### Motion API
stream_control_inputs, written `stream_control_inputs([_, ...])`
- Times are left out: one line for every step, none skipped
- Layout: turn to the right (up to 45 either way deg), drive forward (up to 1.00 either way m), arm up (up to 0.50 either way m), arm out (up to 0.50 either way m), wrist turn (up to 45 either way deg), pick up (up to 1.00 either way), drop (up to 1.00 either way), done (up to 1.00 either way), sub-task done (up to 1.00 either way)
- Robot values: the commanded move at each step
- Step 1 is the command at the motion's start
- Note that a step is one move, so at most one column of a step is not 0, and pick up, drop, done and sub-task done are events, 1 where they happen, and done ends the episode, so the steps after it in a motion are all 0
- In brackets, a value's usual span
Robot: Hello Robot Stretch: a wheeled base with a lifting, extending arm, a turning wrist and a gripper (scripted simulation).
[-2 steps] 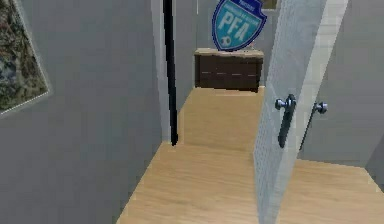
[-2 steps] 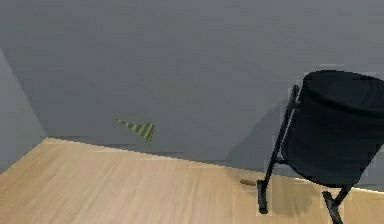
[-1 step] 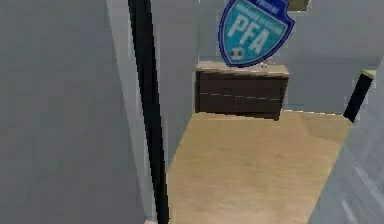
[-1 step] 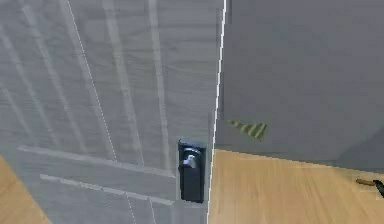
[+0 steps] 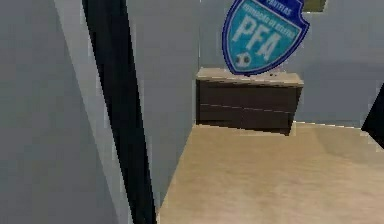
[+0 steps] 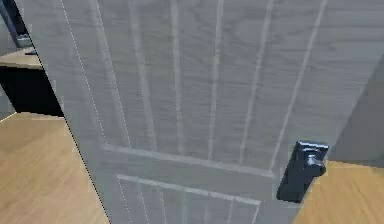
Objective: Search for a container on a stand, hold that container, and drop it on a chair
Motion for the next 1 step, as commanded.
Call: stream_control_inputs([33.0,0.00,0.00,0.00,0.0,0.00,0.00,0.00,0.00])
